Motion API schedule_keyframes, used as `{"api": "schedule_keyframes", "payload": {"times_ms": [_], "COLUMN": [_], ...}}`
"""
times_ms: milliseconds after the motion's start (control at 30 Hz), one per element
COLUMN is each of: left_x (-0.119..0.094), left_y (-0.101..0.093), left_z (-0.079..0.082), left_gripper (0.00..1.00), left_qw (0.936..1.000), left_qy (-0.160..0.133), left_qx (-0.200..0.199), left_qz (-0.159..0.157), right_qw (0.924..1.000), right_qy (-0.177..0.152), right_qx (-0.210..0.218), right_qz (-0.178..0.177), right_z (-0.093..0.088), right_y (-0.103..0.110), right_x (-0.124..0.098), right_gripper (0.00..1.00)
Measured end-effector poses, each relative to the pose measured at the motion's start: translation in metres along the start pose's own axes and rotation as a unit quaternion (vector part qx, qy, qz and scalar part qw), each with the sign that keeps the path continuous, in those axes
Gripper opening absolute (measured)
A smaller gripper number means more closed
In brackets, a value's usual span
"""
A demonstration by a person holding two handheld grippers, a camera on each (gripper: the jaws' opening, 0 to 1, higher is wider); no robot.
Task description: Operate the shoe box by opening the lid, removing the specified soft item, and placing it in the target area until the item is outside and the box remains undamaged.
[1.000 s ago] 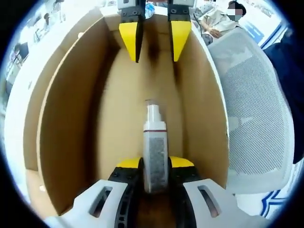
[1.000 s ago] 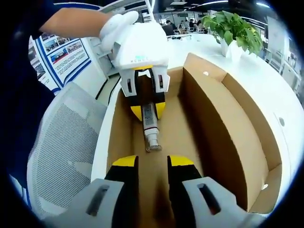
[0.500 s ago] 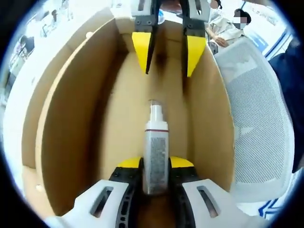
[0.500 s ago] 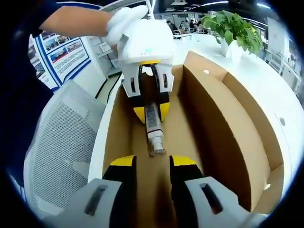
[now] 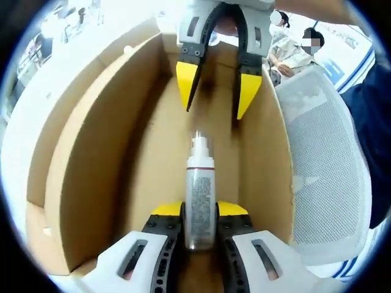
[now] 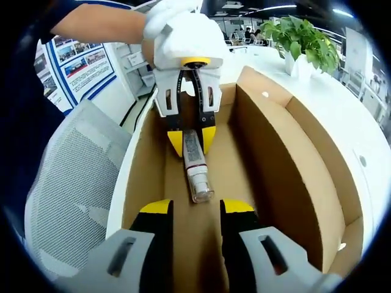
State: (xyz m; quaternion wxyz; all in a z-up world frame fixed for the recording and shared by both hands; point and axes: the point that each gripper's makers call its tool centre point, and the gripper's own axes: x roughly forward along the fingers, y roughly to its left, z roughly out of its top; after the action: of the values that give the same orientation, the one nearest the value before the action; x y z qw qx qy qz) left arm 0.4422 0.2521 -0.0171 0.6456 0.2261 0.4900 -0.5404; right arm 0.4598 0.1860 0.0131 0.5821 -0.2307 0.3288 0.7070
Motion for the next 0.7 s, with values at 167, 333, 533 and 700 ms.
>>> {"api": "schedule_keyframes", "payload": {"times_ms": [167, 333, 533, 700], "left_x": [-0.008, -0.017, -0.032, -0.045], "left_y": [-0.004, -0.007, -0.015, -0.023], "left_z": [0.008, 0.018, 0.033, 0.048], "left_gripper": [0.15, 0.15, 0.15, 0.15], "left_qw": [0.9997, 0.9987, 0.9961, 0.9913], "left_qy": [-0.023, -0.052, -0.087, -0.129], "left_qx": [-0.001, -0.003, -0.010, -0.015], "left_qz": [-0.003, -0.001, -0.011, -0.021], "right_qw": [0.9999, 0.9998, 0.9995, 0.9973], "right_qy": [-0.011, -0.022, -0.030, -0.066], "right_qx": [-0.001, 0.001, -0.003, 0.022], "right_qz": [-0.001, 0.003, 0.012, 0.023], "right_z": [0.008, 0.016, 0.026, 0.041], "right_y": [-0.001, 0.003, 0.010, 0.013], "right_x": [0.000, 0.001, 0.000, -0.007], "right_gripper": [0.29, 0.29, 0.29, 0.27]}}
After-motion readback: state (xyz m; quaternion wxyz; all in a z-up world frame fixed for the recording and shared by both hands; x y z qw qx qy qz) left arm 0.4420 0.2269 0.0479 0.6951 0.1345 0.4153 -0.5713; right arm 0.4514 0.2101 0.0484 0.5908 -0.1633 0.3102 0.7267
